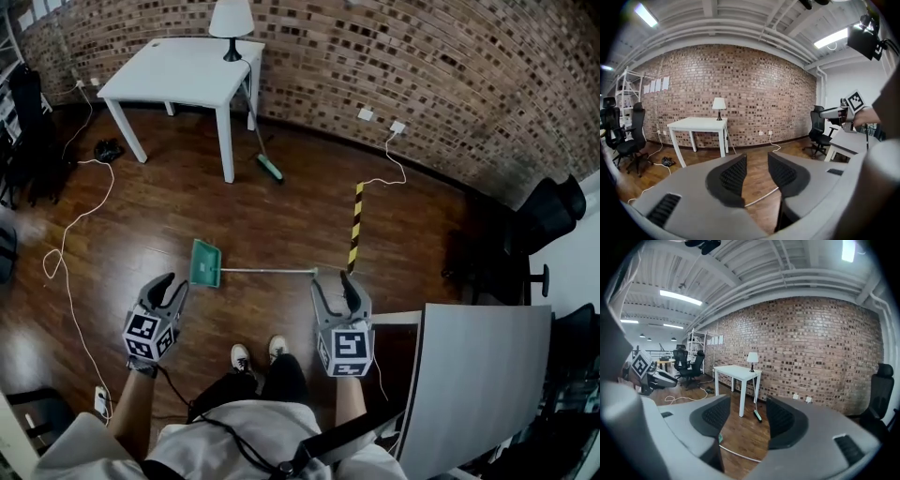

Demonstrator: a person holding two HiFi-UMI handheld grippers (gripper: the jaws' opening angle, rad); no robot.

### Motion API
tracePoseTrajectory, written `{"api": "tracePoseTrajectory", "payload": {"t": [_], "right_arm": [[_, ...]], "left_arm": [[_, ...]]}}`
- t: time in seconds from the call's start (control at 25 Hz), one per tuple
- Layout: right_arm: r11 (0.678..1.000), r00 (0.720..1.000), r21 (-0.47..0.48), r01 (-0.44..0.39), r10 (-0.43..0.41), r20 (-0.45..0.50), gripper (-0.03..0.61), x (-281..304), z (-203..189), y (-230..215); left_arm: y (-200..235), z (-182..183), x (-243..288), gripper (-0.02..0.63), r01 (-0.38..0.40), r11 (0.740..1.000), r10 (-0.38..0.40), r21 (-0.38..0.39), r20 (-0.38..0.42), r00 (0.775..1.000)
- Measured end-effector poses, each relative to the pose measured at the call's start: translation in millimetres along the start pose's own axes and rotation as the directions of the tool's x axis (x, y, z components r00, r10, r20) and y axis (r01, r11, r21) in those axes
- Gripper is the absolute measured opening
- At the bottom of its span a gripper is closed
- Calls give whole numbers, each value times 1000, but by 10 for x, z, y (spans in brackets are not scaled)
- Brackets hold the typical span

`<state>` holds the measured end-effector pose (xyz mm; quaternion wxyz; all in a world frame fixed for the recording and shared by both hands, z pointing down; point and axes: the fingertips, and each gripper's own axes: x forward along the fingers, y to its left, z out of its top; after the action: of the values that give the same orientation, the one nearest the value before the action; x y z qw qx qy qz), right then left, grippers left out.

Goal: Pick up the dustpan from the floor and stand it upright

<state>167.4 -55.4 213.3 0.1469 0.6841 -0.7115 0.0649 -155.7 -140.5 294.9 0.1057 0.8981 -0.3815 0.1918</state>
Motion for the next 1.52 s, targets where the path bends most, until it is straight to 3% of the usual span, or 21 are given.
{"api": "tracePoseTrajectory", "payload": {"t": [0.24,0.44,0.56,0.76,0.96,1.16,1.24,1.4,1.48,1.52], "right_arm": [[998,991,39,43,-38,-126,249,356,-583,-335],[997,979,52,54,-43,-201,249,868,-1315,-660],[1000,974,15,12,-9,-228,250,1310,-1817,-779],[999,968,5,-36,37,-248,250,1975,-3010,-871],[1000,952,16,-9,13,-306,250,2585,-4535,-1053],[1000,927,-2,-5,3,-375,250,2953,-6042,-1052],[999,919,-28,-16,4,-395,250,3097,-6549,-1030],[999,889,-32,13,-26,-457,250,3268,-7465,-1097],[999,876,-33,33,-44,-480,250,3373,-7837,-1138],[998,869,-40,38,-53,-492,250,3433,-8009,-1161]], "left_arm": [[294,-454,374,153,-44,999,44,0,-126,991],[580,-854,803,133,-117,990,107,-79,-115,988],[724,-1190,1198,133,-136,984,122,-116,-120,985],[988,-2321,1946,133,-162,981,138,-108,-204,969],[1218,-3588,2752,133,-241,943,187,-229,-232,954],[1422,-4578,3301,132,-281,957,248,-66,-310,918],[1518,-4830,3491,132,-282,958,253,-50,-318,914],[1593,-5219,3713,132,-296,954,269,-42,-307,913],[1674,-5248,3757,132,-335,942,330,30,-284,900],[1757,-5239,3749,132,-375,923,385,88,-268,883]]}}
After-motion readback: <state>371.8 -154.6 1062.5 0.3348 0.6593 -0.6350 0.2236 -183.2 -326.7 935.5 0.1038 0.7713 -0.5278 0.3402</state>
